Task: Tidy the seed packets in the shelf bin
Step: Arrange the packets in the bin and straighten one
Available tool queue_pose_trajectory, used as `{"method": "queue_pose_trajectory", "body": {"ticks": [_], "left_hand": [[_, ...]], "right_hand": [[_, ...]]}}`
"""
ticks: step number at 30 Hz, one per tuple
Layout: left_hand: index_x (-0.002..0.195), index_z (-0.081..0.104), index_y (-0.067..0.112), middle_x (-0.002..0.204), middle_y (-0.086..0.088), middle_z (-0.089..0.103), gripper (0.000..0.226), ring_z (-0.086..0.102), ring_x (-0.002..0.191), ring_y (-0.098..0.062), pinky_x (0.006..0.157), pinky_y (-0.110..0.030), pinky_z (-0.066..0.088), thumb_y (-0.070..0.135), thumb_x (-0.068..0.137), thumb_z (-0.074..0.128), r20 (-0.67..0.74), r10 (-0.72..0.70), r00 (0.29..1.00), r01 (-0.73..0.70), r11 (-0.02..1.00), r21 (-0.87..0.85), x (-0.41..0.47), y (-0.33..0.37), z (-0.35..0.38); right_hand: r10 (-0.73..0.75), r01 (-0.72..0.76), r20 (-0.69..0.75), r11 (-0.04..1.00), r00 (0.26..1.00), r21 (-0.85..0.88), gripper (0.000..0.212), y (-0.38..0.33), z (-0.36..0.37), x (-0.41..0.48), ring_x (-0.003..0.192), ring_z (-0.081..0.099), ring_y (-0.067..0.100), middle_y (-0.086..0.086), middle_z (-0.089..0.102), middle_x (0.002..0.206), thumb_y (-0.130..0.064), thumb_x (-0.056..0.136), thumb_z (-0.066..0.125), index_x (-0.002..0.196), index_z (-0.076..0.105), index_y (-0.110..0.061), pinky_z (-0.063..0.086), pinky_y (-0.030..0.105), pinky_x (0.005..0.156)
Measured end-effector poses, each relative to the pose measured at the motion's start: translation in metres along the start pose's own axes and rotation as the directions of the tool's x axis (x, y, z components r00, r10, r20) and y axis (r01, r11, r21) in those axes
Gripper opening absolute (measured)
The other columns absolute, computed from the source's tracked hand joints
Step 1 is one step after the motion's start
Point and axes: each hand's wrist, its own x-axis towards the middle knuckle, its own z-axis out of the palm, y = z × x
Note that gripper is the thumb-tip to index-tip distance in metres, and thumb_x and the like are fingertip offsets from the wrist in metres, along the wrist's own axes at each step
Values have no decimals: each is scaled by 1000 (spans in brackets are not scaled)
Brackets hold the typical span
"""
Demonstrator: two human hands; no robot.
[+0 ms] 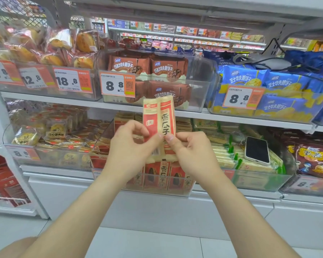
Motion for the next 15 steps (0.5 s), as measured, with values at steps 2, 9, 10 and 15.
{"method": "queue_pose_trajectory", "body": {"ticks": [2, 9, 10, 15], "left_hand": [[90, 63, 27, 103, 12, 76, 39, 78, 78, -15, 67, -36, 62, 53, 79, 91, 99, 1, 995, -10, 997, 82, -7, 4, 3], [98, 70, 15, 97, 7, 82, 41, 81, 81, -12, 39, -13, 44, 47, 82, 90, 277, -92, 956, 90, 996, 22, -15, 21, -2], [99, 72, 12, 97, 7, 82, 36, 81, 81, -12, 38, -11, 42, 41, 85, 89, 290, -109, 951, 114, 994, 2, -17, 23, -2], [90, 80, 6, 97, -4, 82, 12, 81, 89, -19, 37, -10, 41, 13, 98, 74, 311, -155, 938, 171, 985, -23, -19, 26, 2]], "right_hand": [[-4, 2, -112, 1000, 994, -19, 30, 3, 1, 2, 71, 76, 28, 2, 78, 73, -38, 105, 64, 92, 84, -20, 64, 54, 70], [-30, 18, -254, 999, 967, -48, 37, -7, -3, -4, 72, 73, 21, -11, 70, 53, -44, 93, 71, 63, 76, -22, 61, 45, 78], [-26, 17, -268, 999, 963, -34, 41, -8, -3, -4, 72, 73, 25, -7, 68, 51, -49, 90, 70, 61, 72, -21, 61, 49, 80], [-24, 16, -258, 999, 966, -31, 45, -9, -4, -5, 65, 70, 19, -3, 70, 55, -55, 93, 74, 65, 70, -19, 58, 41, 73]]}}
